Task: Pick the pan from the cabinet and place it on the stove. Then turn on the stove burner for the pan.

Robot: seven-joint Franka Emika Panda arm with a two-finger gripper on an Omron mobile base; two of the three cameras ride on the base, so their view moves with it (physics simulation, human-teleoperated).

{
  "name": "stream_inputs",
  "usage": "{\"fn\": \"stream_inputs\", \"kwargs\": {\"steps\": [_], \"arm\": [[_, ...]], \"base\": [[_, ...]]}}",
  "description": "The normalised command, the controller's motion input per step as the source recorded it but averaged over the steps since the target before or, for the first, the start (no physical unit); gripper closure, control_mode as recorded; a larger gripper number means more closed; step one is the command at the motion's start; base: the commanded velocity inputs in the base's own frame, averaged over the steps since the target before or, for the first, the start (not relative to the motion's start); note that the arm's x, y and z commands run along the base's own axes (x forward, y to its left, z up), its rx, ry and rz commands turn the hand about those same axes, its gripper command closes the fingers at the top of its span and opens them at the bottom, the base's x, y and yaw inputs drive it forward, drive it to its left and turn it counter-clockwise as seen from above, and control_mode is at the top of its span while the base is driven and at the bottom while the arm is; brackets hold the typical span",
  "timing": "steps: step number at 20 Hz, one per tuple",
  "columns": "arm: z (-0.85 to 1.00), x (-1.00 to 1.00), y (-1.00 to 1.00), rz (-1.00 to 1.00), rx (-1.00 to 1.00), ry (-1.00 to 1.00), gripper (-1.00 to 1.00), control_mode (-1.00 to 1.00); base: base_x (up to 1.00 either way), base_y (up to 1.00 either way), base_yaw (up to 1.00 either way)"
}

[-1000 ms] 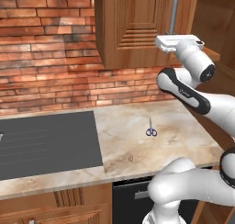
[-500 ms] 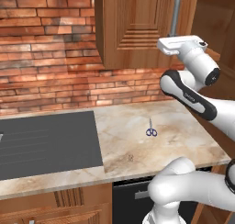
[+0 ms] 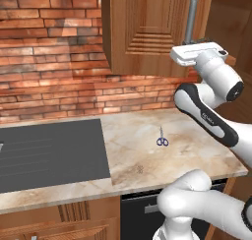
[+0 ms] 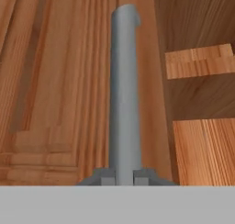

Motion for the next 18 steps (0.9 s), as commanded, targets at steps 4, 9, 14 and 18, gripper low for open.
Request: {"fn": "stream_inputs", "kwargs": {"steps": [4, 9, 14, 18], "arm": [[0.07, -0.72, 0.3, -0.01, 0.0, 0.05, 1.0, -1.0], [0.03, -0.75, 0.39, 0.0, 0.0, 0.06, 1.0, -1.0], [0.01, -0.68, 0.17, 0.0, 0.0, 0.02, -1.0, -1.0], [0.01, -0.43, -0.06, -0.01, 0.0, 0.06, -1.0, -1.0]], "base": [[0.0, 0.0, 0.0], [0.0, 0.0, 0.0], [0.0, 0.0, 0.0], [0.0, 0.0, 0.0]]}}
